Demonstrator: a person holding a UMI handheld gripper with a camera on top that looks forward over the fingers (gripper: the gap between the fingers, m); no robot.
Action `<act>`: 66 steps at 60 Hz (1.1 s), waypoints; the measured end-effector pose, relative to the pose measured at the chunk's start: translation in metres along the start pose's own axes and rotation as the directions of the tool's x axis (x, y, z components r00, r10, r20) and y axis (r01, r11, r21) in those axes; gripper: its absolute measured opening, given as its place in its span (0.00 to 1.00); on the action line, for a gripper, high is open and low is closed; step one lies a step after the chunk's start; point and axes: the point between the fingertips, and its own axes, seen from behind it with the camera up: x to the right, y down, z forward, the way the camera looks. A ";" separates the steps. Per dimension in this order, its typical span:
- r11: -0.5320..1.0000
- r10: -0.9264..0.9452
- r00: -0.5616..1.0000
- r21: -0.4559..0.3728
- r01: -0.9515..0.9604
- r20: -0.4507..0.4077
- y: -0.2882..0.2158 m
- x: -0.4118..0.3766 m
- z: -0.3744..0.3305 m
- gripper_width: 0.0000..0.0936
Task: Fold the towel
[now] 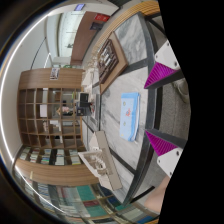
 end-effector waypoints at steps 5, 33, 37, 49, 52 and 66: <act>0.999 -0.037 0.999 -0.014 0.037 0.018 -0.007 -0.018 0.027 0.89; 0.978 -0.141 0.985 -0.141 0.154 0.097 0.000 -0.148 0.260 0.82; 0.977 -0.127 0.990 -0.165 0.137 0.068 0.005 -0.142 0.274 0.77; 0.973 -0.200 0.980 -0.115 0.199 -0.005 0.000 -0.126 0.284 0.04; 0.974 -0.204 0.979 -0.103 0.202 -0.007 -0.002 -0.127 0.284 0.01; 1.000 -0.027 0.999 -0.014 0.027 0.029 -0.057 -0.095 0.253 0.01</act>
